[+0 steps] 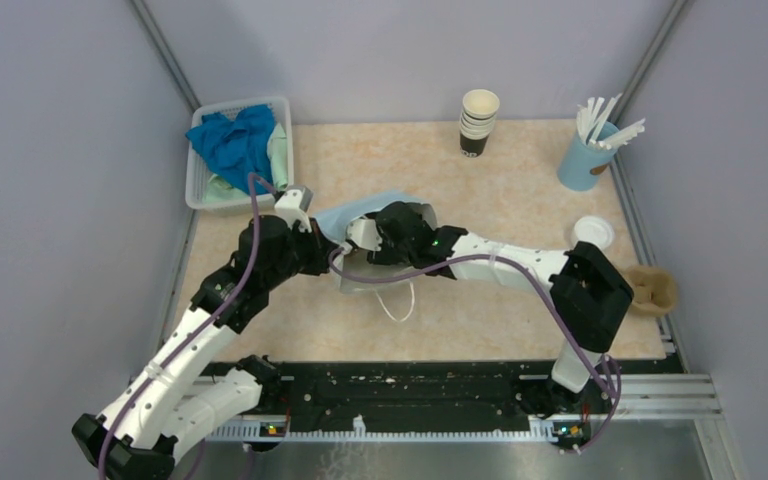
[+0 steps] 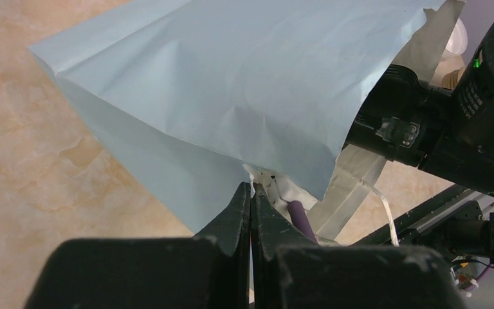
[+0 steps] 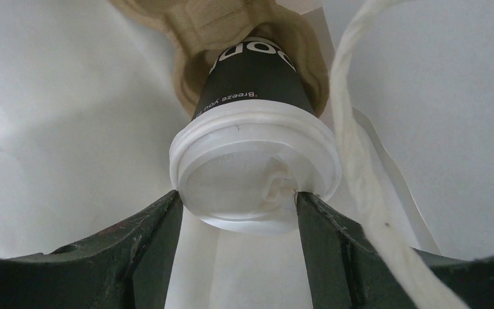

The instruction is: Pack the takeout coffee

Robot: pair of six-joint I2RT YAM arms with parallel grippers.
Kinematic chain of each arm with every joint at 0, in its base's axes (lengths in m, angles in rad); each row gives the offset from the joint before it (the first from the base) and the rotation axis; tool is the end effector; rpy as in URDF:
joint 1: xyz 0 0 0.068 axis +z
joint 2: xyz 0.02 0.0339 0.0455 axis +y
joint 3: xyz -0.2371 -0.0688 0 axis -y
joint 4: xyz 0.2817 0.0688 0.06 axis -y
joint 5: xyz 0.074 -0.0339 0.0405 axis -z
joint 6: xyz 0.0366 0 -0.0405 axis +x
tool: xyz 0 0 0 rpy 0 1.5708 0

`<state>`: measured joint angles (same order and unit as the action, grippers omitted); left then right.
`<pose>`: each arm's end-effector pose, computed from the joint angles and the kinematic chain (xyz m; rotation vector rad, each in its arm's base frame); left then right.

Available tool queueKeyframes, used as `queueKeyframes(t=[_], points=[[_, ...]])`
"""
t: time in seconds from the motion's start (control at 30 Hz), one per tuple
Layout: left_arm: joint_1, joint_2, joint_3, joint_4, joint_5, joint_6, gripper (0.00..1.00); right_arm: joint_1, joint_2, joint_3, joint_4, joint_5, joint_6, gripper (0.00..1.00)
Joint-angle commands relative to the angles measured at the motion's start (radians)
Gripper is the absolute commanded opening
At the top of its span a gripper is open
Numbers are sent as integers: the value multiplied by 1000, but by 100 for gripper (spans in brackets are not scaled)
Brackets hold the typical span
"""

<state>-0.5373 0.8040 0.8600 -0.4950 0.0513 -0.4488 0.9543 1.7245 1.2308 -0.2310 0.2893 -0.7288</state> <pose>0.1996 -0.1211 0.3129 0.1256 2.0718 -0.6708 0.2482 0.3321 0.1948 -1.5888 1.6187 -0.2129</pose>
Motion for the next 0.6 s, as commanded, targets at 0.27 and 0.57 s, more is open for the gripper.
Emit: queueKeyframes(t=[0.27, 0.57], points=[[-4, 17, 110, -51, 66, -49, 0, 55, -52, 65, -149, 48, 103, 64], [-4, 62, 216, -119, 173, -130, 0, 79, -148, 93, -299, 53, 191, 64]])
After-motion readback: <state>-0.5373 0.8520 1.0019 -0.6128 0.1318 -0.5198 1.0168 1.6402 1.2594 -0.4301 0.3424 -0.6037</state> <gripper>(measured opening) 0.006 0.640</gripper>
